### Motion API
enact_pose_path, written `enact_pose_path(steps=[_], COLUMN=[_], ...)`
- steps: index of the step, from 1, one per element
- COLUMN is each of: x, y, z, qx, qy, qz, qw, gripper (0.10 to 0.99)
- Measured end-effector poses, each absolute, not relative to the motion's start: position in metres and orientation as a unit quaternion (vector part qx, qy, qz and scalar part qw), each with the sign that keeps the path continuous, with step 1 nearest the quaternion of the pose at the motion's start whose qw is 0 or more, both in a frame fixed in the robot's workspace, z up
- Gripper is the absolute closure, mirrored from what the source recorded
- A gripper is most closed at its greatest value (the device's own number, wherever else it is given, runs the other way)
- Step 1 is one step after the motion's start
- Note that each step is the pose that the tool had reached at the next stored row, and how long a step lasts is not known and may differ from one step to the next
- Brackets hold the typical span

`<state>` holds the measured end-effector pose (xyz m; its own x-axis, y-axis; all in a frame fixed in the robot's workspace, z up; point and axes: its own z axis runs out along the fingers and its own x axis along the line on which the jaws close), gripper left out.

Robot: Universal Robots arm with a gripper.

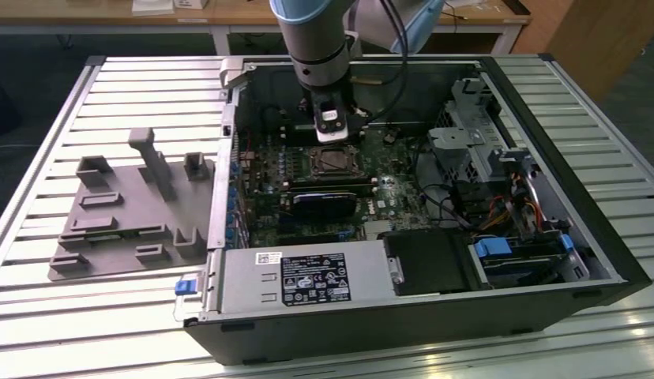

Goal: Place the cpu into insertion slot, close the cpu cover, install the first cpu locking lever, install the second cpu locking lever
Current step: 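Install the first cpu locking lever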

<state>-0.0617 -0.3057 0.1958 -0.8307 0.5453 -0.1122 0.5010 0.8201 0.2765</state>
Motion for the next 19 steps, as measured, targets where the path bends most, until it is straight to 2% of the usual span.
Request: enact_pose_path(steps=[19], x=[-0.0617], y=[-0.3049], z=[0.1917], qx=[0.275], qy=[0.95], qz=[0.113], qw=[0.096], gripper=[0.984])
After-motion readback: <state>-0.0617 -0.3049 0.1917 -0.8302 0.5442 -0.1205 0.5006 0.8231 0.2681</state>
